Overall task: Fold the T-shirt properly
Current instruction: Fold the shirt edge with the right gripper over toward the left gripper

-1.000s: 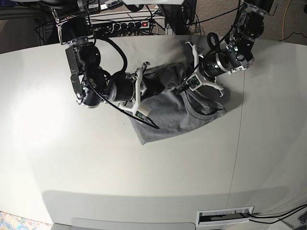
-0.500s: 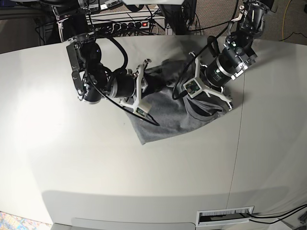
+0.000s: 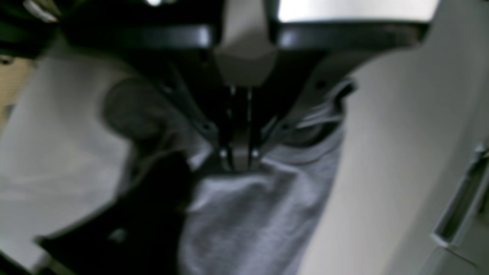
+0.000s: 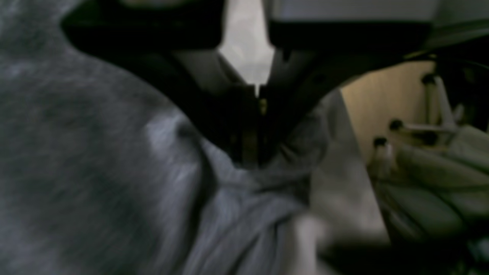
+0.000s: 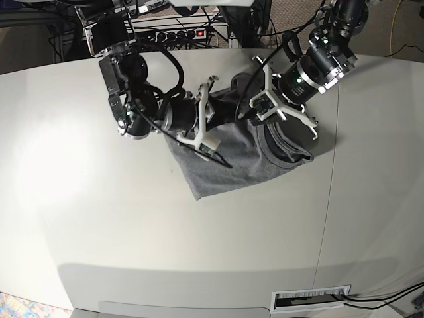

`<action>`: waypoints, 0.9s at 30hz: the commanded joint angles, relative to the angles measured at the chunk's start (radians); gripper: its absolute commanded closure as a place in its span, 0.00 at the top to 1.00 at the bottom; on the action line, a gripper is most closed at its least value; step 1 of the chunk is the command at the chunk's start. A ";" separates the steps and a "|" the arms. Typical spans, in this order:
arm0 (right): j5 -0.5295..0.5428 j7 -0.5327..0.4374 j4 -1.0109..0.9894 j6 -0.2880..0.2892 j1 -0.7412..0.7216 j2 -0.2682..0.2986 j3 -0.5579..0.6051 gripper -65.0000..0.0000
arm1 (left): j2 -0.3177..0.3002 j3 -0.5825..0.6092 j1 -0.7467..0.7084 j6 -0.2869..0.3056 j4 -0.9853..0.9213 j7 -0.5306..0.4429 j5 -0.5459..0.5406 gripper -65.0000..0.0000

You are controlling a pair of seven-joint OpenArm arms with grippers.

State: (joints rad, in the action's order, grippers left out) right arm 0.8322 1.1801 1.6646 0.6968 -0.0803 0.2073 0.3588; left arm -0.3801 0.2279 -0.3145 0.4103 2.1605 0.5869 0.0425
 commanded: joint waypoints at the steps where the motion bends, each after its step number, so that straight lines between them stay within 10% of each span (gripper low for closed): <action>1: 0.031 -0.011 0.029 0.001 -0.030 0.000 -0.027 0.00 | -0.005 -0.003 -0.006 -0.007 0.017 -0.019 -0.021 0.00; 10: -0.103 -0.140 0.061 0.001 -0.109 -0.034 -0.229 0.00 | 0.004 -0.001 -0.051 0.009 0.017 -0.140 -0.251 0.00; 27: -0.529 -0.338 -0.282 0.001 -0.433 -0.177 -0.051 0.00 | 0.056 -0.001 -0.054 0.035 -0.168 -0.186 -0.335 0.00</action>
State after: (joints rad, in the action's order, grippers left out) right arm 0.2924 0.8619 1.3701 0.6971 -0.4862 0.0349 0.3096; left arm -0.3218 0.2279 -0.3706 0.4454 1.9755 0.4290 -0.2779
